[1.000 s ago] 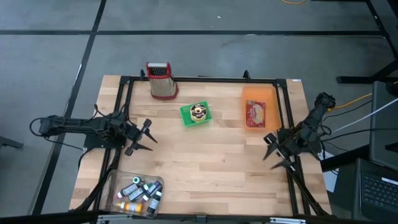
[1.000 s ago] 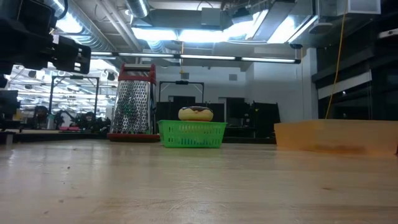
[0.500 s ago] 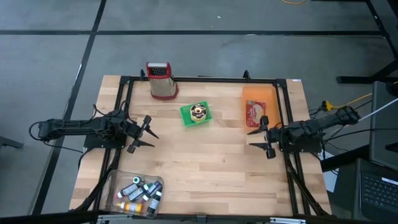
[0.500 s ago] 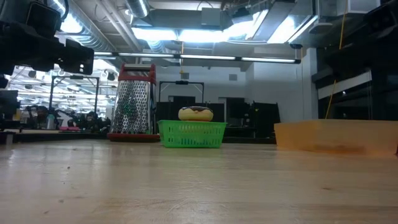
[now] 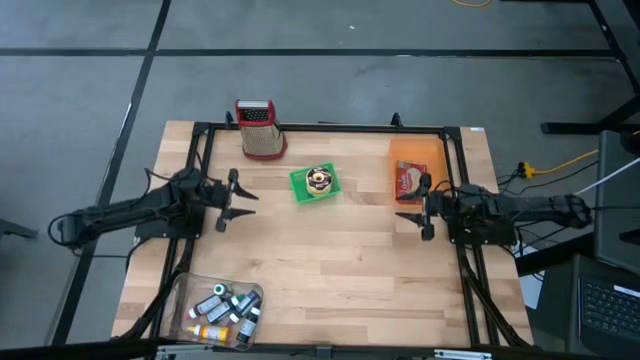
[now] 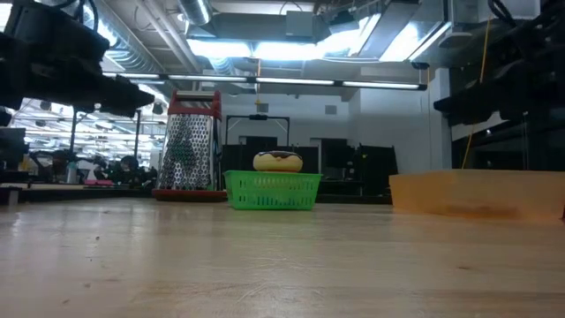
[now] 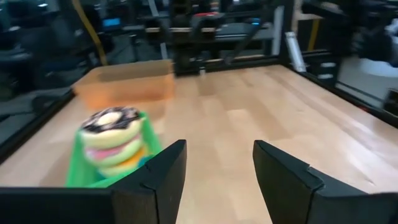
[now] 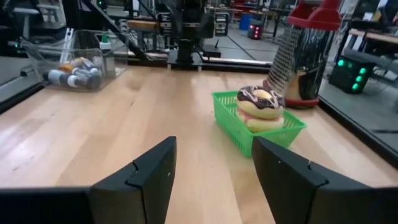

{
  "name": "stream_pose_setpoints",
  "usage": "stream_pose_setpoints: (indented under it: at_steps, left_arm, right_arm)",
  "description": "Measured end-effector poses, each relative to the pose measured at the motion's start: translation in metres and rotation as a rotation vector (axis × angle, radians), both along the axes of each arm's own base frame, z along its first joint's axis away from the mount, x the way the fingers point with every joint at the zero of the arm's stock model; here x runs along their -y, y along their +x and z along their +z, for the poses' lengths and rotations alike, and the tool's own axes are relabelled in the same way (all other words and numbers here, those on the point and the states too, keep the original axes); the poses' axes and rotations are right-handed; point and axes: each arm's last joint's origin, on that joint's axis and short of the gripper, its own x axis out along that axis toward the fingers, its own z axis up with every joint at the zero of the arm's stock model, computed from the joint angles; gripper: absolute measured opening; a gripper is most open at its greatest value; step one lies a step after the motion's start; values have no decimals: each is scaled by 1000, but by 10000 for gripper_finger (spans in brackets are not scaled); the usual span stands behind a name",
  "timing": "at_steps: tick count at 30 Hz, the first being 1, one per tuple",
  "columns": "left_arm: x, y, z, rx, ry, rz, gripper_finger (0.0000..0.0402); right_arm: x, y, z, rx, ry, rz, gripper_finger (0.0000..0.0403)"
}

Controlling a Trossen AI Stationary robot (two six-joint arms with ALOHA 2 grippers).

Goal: Pick & Place Food Item
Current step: Return to Home Position

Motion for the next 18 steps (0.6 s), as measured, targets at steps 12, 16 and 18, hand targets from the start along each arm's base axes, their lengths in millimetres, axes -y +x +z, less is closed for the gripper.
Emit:
stream_pose_setpoints:
  at_steps: [12, 16, 18]
  left_arm:
    - [-15, -2, 1, 6, -81, 381, 179]
    - [-13, -1, 6, 59, -60, 394, 182]
    - [-11, 0, 10, 95, -31, 379, 182]
  right_arm:
    - [5, 0, 3, 28, -54, -53, 213]
    - [5, 1, 5, 48, -107, -48, 213]
    - [5, 1, 5, 47, -126, -46, 213]
